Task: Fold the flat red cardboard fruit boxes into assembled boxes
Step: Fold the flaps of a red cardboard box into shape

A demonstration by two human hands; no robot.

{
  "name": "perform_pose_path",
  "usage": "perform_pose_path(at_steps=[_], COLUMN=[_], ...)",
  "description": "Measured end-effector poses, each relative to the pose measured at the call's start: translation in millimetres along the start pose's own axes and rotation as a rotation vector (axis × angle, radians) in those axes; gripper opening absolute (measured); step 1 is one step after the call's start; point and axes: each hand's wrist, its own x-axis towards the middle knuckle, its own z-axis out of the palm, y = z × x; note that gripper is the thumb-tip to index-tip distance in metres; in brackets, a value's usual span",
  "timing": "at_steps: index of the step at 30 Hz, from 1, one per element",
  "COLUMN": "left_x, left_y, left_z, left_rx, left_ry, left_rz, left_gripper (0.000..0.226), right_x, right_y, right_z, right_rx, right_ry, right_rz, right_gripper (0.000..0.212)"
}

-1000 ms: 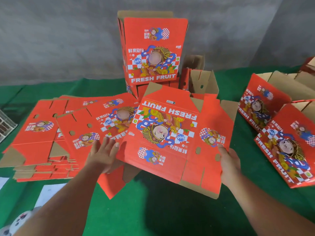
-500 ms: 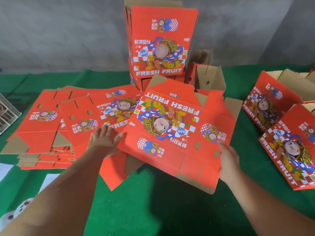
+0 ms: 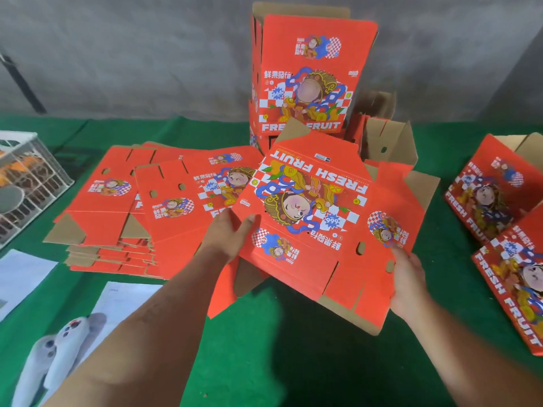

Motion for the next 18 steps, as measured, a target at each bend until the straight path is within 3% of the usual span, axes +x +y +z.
perform_pose_path(at_steps=[4,8,13,16,18], left_x=[-15,-38,-59,-63,-59], left_y=[26,50,48,38,26], left_z=[20,58,74,79,77], left_rx=[-0.102,-0.218,-0.254,-0.337,-0.249], left_ry=[-0.095,-0.167,-0.178,-0.237,-0.187], left_rz=[-0.049,0.068,0.048,0.022,-0.009], left_gripper=[0.081,0.057,0.079,0.082,0.083], right_x=[-2,-5,-2,4,7], right_y=[-3,-12,-28,-35,-36], right_z=[10,11,-5,-15,-22], right_rx=[0.129,0.278,0.223,0.187,0.114], right_ry=[-0.3,-0.498,-0.486,-0.305,-0.184], right_rz=[0.041,0.021,-0.024,-0.005,-0.019], right_gripper=[0.064,0.079,0.073,0.076,0.069])
